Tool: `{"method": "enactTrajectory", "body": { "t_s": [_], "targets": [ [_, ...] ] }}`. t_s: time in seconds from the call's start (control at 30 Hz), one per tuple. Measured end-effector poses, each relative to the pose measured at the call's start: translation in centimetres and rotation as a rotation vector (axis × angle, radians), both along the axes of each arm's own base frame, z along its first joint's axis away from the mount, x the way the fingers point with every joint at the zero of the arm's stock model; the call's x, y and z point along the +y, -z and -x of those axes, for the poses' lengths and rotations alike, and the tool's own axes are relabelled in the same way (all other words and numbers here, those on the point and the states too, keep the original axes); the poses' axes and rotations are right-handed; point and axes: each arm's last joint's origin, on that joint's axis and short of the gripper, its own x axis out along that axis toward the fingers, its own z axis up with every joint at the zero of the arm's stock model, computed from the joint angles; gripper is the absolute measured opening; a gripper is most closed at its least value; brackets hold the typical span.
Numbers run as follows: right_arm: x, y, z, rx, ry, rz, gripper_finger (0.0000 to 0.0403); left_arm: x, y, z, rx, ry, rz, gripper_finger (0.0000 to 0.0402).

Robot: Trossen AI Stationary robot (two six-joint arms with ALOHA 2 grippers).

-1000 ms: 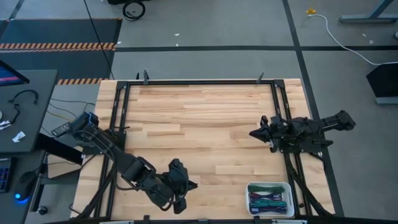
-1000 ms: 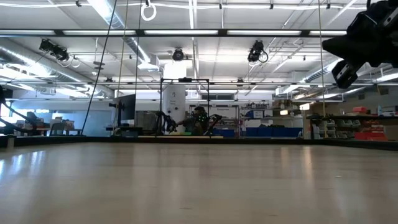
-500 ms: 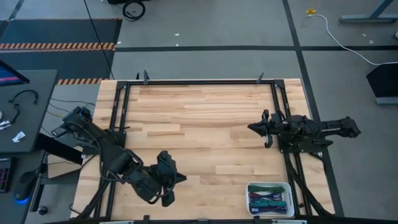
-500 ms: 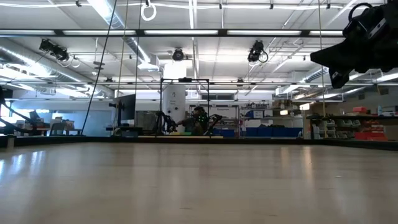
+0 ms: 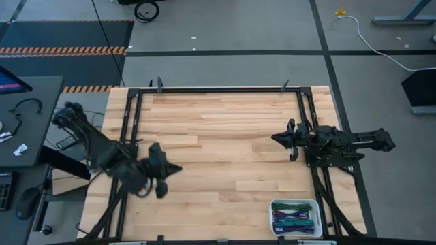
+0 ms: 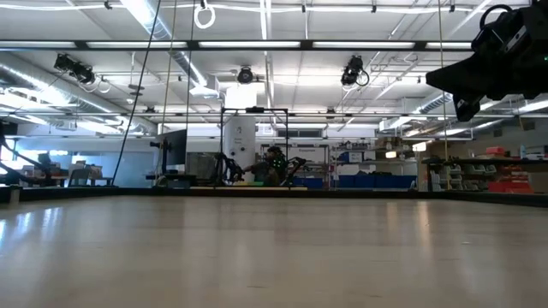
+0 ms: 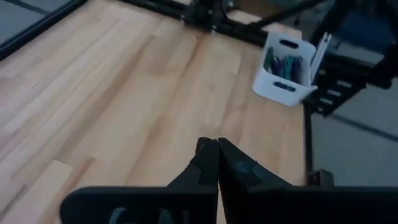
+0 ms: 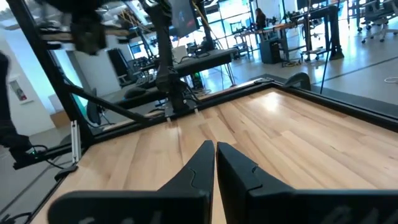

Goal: Pick and place USB-C Cables
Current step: Return to Home Position

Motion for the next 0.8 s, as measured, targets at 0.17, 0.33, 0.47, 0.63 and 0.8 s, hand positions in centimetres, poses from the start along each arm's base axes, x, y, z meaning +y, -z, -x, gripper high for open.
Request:
{"method": "enactTrajectory", "body": {
  "t_s": [0.17, 0.33, 0.47, 0.63, 0.8],
  "targets": [
    [0.0, 0.0, 0.0, 0.0, 0.0, 0.0, 0.0025, 5.0, 3.5, 2.6, -0.189, 0.01, 0.062, 0.0002],
    [0.0, 0.0, 0.0, 0.0, 0.0, -0.003, 0.0023, 9.5, 6.3, 3.9, -0.412, 0.071, 0.094, 0.0001],
    [0.0, 0.0, 0.0, 0.0, 0.0, -0.003, 0.0023, 12.1, 6.3, 5.2, -0.498, 0.076, 0.023, 0.0001],
    [0.0, 0.0, 0.0, 0.0, 0.0, -0.003, 0.0023, 13.8, 5.2, 8.4, -0.544, 0.167, -0.144, 0.0012],
    [0.0, 0.0, 0.0, 0.0, 0.0, -0.003, 0.0023, 14.7, 6.2, 13.1, -0.497, 0.149, -0.187, 0.0004]
  ]
}}
